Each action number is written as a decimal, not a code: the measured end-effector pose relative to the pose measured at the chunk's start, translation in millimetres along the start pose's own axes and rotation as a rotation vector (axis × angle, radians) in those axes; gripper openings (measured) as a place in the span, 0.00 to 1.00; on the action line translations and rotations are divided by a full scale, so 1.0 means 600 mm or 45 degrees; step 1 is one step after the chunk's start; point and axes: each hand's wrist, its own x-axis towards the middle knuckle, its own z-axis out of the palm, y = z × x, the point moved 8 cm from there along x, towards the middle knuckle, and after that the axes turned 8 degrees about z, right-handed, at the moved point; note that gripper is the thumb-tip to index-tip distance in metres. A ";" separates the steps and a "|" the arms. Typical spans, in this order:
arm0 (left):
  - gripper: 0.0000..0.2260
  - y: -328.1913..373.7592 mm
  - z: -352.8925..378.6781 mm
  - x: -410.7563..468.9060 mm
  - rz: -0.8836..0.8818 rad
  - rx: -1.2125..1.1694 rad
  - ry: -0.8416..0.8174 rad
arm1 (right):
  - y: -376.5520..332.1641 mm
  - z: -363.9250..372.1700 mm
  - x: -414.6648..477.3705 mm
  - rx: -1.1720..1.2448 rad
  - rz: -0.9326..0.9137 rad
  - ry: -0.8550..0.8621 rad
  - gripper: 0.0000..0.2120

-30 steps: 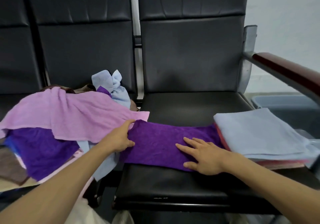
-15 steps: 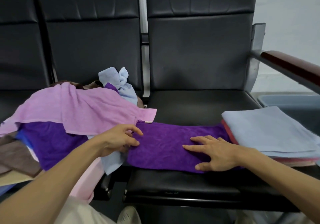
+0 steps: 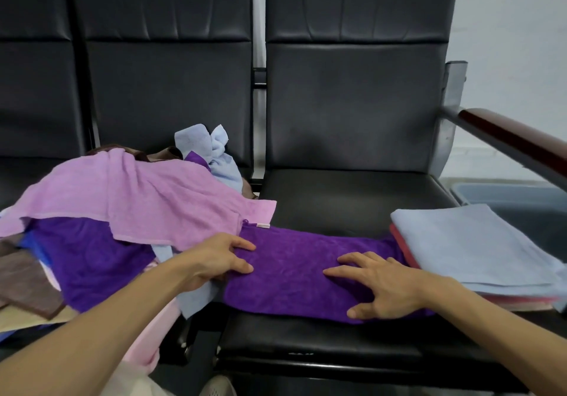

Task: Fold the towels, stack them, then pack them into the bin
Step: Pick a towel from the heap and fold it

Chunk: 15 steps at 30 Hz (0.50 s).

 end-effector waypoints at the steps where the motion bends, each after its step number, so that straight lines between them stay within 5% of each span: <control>1: 0.19 0.003 0.000 -0.001 0.006 0.018 -0.007 | 0.000 -0.002 -0.001 -0.004 0.001 0.001 0.35; 7: 0.28 0.037 -0.003 -0.011 0.117 -0.219 0.027 | -0.002 -0.001 0.003 -0.059 -0.020 0.021 0.34; 15: 0.26 0.154 0.028 -0.027 0.341 -0.069 0.123 | -0.045 -0.022 0.016 0.145 -0.113 0.068 0.32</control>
